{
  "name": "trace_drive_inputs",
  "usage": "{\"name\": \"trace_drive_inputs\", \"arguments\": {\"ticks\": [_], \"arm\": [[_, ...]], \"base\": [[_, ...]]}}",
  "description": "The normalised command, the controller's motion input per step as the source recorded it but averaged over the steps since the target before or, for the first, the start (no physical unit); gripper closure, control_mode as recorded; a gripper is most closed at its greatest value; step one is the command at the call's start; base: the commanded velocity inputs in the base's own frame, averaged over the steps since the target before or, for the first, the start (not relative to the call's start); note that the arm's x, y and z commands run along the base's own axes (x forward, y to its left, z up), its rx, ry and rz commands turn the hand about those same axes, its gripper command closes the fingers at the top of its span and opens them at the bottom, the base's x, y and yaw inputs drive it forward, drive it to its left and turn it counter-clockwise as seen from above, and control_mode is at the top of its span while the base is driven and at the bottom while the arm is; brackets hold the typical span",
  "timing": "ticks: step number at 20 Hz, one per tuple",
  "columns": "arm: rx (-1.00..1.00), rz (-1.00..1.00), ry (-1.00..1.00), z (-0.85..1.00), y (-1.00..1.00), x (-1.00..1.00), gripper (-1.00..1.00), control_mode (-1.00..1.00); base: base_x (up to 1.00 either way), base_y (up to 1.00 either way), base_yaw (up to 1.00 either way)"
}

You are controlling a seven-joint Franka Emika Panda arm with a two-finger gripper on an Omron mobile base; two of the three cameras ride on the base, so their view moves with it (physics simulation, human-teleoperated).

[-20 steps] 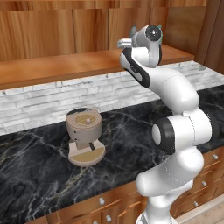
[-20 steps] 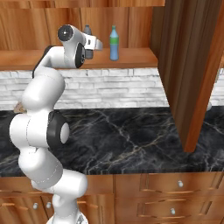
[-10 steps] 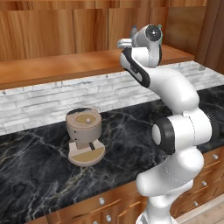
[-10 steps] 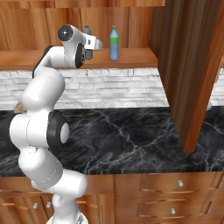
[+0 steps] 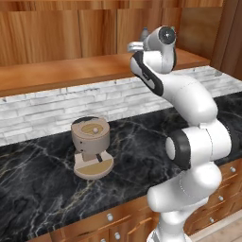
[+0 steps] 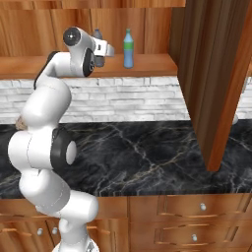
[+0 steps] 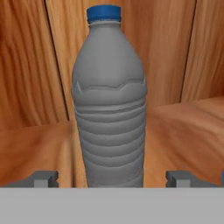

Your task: Pick the bottled water, boxed drink, bottled water from the counter and place them in the open cabinet.

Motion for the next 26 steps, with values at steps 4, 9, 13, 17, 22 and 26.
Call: {"name": "trace_drive_inputs", "arguments": {"ticks": [4, 9, 13, 17, 22, 26], "arm": [[0.03, 0.00, 0.00, 0.00, 0.00, -1.00, -1.00, -1.00], [0.03, 0.00, 0.00, -0.09, 0.00, -1.00, -1.00, -1.00], [0.04, 0.00, 0.01, -0.21, -0.02, -1.00, -1.00, -1.00], [0.03, 0.00, 0.07, -0.26, -0.03, -1.00, -1.00, -1.00], [0.02, 0.00, 0.11, -0.31, -0.01, -0.98, -1.00, -1.00], [0.00, 0.00, 0.14, -0.29, 0.00, -0.77, -1.00, -1.00]], "base": [[0.00, 0.00, 0.00], [0.00, 0.00, 0.00], [0.00, 0.00, 0.00], [0.00, 0.00, 0.00], [0.00, 0.00, 0.00], [0.00, 0.00, 0.00]]}}
